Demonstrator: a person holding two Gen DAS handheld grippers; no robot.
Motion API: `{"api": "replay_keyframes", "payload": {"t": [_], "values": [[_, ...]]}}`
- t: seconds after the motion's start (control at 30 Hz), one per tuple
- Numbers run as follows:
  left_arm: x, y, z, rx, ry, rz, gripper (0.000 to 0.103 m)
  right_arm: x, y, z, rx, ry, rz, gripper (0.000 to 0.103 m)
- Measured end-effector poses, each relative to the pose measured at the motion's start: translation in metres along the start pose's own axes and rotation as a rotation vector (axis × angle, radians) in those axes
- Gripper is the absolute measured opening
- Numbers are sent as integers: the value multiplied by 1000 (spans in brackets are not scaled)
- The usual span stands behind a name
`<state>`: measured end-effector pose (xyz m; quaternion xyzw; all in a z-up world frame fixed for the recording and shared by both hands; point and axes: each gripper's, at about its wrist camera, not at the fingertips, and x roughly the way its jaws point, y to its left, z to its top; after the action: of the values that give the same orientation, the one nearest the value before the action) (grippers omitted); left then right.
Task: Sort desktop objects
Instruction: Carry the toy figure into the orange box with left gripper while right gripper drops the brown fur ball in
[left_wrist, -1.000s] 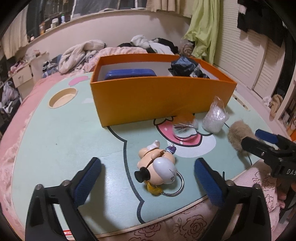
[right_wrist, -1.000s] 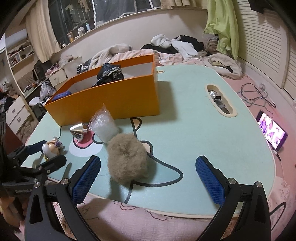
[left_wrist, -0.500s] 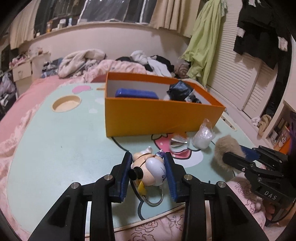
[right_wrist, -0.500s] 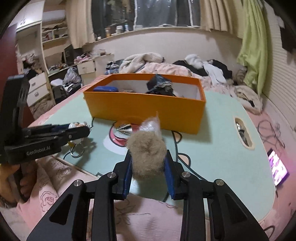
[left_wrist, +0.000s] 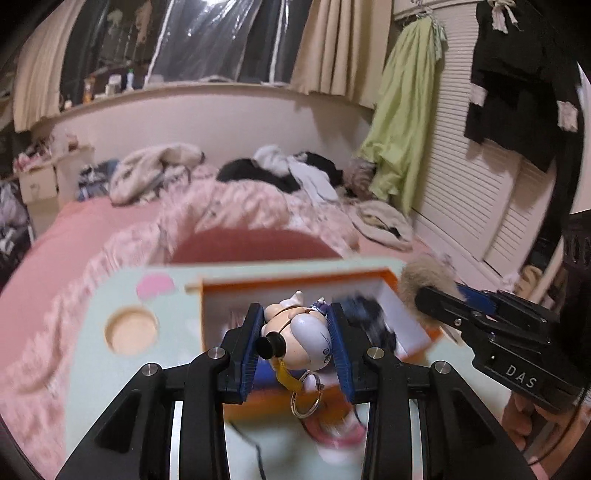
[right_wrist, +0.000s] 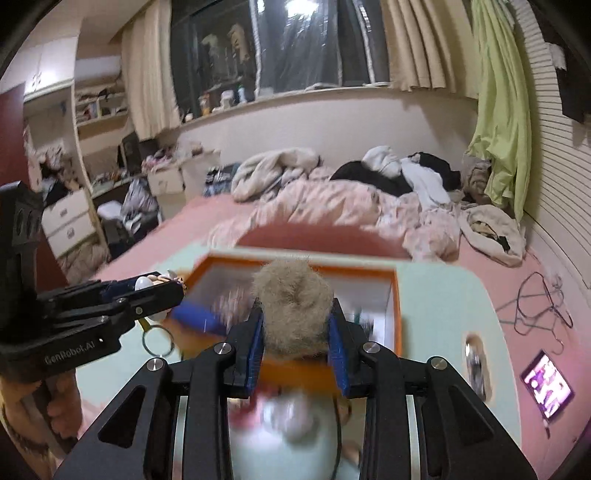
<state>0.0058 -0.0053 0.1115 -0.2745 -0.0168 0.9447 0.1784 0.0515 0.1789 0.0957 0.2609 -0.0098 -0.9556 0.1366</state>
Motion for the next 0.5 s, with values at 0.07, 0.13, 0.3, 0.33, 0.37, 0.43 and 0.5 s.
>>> {"api": "replay_keyframes", "payload": {"t": [0.07, 0.13, 0.3, 0.33, 0.37, 0.43, 0.5], "values": [[21, 3, 5, 12, 45, 45, 40, 12, -3, 12, 12, -12, -29, 33], [53, 15, -6, -33, 162, 56, 71, 25, -7, 12, 9, 22, -58, 42], [68, 8, -28, 54, 162, 53, 85, 70, -5, -25, -78, 182, -148, 83], [69, 7, -28, 56, 160, 63, 86, 66, 0, -30, -122, 130, -177, 84], [71, 9, -29, 36, 156, 58, 89, 66, 2, -33, -127, 120, -179, 84], [73, 13, -27, 1, 142, 42, 90, 71, -2, -33, -87, 149, -160, 84], [64, 19, -22, -50, 112, 22, 90, 77, -10, -30, -37, 181, -148, 84]]}}
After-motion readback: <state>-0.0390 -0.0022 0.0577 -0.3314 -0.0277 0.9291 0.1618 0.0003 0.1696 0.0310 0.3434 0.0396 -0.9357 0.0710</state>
